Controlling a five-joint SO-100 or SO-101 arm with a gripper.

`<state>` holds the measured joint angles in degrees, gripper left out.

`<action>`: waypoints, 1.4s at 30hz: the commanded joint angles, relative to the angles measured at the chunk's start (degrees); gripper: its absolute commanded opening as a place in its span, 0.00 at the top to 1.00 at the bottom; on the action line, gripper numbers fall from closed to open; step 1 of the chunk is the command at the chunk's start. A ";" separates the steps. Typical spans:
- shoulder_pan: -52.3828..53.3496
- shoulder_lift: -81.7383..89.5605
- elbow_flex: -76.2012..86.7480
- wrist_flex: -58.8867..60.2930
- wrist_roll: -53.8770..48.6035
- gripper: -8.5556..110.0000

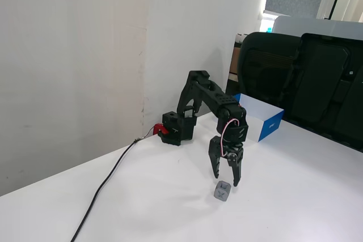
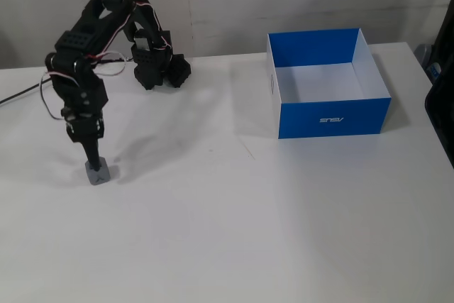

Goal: Grasp the gray block and put it in the box.

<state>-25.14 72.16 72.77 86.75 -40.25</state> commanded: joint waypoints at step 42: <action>-1.05 -8.79 -12.74 1.67 0.62 0.85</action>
<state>-25.84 61.96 64.86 87.28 -40.25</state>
